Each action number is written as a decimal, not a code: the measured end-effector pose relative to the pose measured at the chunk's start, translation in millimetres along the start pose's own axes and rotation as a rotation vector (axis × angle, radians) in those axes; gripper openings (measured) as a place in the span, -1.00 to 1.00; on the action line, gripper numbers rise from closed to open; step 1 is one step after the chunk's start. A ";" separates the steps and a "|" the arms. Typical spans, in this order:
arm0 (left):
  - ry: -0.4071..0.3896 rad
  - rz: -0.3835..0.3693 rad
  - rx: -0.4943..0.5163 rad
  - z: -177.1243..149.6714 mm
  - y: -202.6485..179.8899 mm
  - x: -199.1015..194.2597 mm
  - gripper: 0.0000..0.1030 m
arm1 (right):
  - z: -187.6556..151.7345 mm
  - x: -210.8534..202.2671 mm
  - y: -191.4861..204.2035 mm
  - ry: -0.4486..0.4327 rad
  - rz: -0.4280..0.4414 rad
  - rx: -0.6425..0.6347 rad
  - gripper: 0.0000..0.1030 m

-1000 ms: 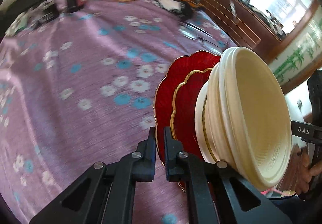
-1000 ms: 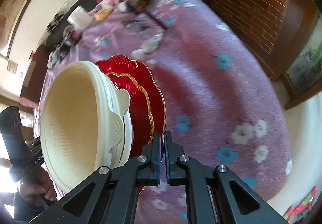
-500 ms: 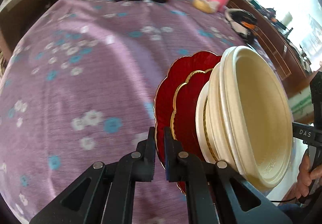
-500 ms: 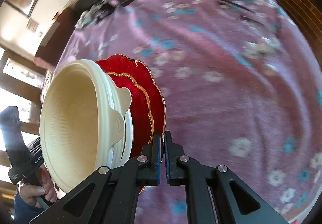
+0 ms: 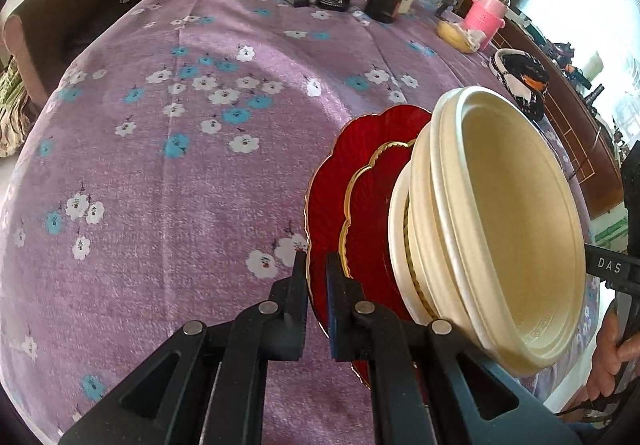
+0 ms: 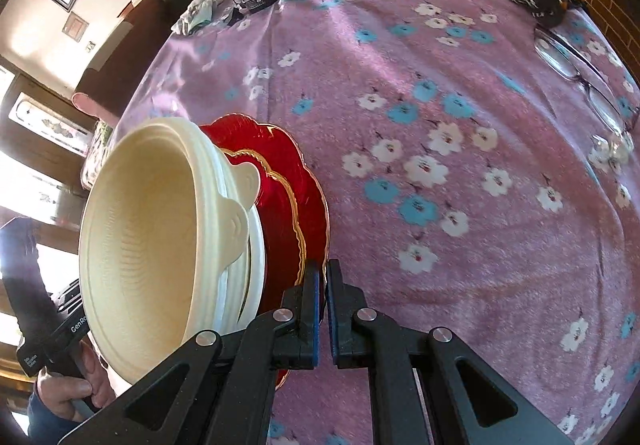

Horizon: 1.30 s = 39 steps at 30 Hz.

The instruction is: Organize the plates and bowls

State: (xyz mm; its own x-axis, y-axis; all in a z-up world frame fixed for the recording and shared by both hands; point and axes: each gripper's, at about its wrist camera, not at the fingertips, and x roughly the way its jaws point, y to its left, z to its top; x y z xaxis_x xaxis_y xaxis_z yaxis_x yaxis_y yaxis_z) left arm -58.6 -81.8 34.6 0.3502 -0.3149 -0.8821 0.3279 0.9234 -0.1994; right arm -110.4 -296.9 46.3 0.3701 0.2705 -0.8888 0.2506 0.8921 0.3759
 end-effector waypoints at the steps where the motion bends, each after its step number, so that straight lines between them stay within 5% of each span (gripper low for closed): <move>1: -0.001 -0.003 0.000 -0.1 0.4 0.4 -0.89 | 0.3 0.4 0.7 -0.002 -0.001 0.002 -0.90; 8: -0.022 -0.007 -0.016 -6.7 2.4 -3.5 -0.82 | -1.6 1.4 3.1 -0.004 -0.008 0.007 -0.88; 20: -0.074 0.057 -0.057 -21.0 5.5 -25.9 -0.24 | -12.5 -17.4 -5.4 -0.006 -0.003 -0.022 -0.68; 26: -0.160 0.160 -0.058 -33.8 -3.6 -54.8 -0.11 | -22.6 -39.4 -9.7 -0.035 0.009 -0.045 -0.57; 31: -0.293 0.283 -0.044 -50.5 -22.9 -87.9 0.47 | -39.7 -63.0 -12.9 -0.093 -0.014 -0.077 -0.37; 33: -0.317 0.304 -0.046 -55.4 -28.1 -94.8 0.55 | -47.6 -70.4 -13.3 -0.115 -0.010 -0.083 -0.19; 39: -0.317 0.330 -0.060 -66.7 -36.9 -99.0 0.60 | -55.2 -83.2 -8.7 -0.147 0.006 -0.133 -0.13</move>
State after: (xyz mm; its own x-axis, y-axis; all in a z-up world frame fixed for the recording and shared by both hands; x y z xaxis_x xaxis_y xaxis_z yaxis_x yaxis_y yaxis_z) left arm -163.9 -70.1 100.9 0.6816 -0.0452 -0.7303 0.1059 0.9937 0.0374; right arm -192.7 -307.1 102.4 0.5002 0.2287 -0.8351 0.1314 0.9333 0.3343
